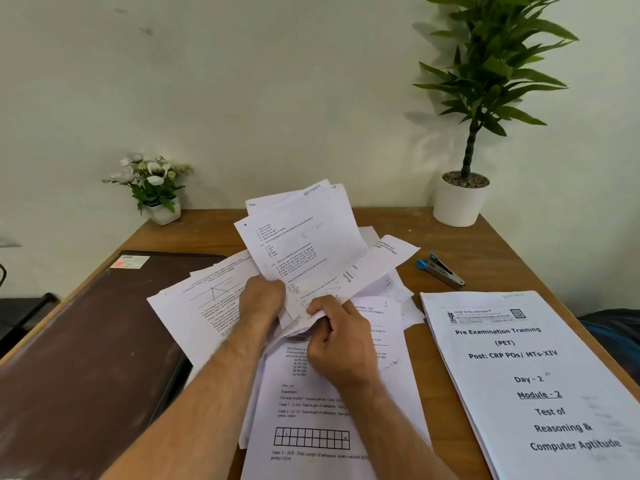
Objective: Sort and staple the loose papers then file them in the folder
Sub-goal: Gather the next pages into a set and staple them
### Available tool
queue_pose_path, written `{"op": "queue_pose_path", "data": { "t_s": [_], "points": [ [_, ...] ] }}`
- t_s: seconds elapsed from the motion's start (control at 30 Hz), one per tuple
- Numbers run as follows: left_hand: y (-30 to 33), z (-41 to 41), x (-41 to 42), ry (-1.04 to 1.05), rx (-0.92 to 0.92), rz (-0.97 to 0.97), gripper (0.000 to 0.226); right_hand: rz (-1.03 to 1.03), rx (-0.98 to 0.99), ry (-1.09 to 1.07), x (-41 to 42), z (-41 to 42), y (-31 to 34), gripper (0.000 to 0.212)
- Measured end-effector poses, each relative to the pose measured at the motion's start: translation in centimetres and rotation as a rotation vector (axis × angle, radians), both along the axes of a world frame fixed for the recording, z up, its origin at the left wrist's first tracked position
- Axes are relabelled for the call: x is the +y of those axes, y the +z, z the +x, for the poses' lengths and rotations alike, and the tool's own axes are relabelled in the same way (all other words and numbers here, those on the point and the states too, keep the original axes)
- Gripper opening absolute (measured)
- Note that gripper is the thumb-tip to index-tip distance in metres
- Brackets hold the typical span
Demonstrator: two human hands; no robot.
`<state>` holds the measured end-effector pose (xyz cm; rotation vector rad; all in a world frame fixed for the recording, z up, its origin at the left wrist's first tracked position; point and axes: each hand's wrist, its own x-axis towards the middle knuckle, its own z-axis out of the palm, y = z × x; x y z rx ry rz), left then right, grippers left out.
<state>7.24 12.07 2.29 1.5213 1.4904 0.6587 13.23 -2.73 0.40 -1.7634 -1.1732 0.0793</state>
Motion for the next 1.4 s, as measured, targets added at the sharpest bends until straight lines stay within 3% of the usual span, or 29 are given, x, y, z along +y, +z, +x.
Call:
{"op": "queue_pose_path", "data": {
  "t_s": [0.13, 0.3, 0.7, 0.9, 1.0, 1.07, 1.13, 1.2, 1.27, 1.4],
  "points": [
    [0.4, 0.1, 0.0, 0.027, -0.011, -0.017, 0.008, -0.044, -0.009, 0.006, -0.2, 0.1, -0.2, 0.030],
    [1.6, 0.2, 1.7, 0.023, 0.027, 0.074, 0.032, -0.057, -0.012, 0.001, 0.3, 0.2, 0.1, 0.029],
    [1.0, -1.0, 2.2, 0.081, -0.015, 0.177, 0.010, -0.173, -0.053, 0.004, 0.1, 0.3, 0.0, 0.021],
    [2.1, -2.7, 0.5, 0.095, -0.201, 0.283, 0.008, -0.275, -0.002, -0.049, 0.1, 0.1, 0.6, 0.019],
    [3.2, -3.0, -0.6, 0.039, -0.326, 0.372, 0.030, -0.285, 0.064, -0.068, -0.1, 0.3, 1.4, 0.036],
    [4.1, -3.3, -1.1, 0.027, -0.389, 0.438, 0.036, -0.263, 0.134, -0.039, -0.1, 0.4, 2.2, 0.056],
    [5.3, -3.6, -1.5, 0.057, -0.451, 0.467, 0.022, -0.209, 0.190, -0.027, 0.1, 0.4, 2.9, 0.063],
    [6.5, -4.1, -1.6, 0.080, -0.509, 0.495, 0.021, -0.126, 0.179, -0.029, 0.3, 0.4, 3.9, 0.057],
    [7.8, -4.6, -1.5, 0.074, -0.523, 0.583, 0.029, -0.051, 0.072, -0.023, 0.5, 0.5, 5.0, 0.045],
    [11.0, -5.1, -1.5, 0.069, -0.455, 0.779, 0.024, 0.195, -0.163, -0.020, 1.1, 0.3, 7.4, 0.027]
  ]
}}
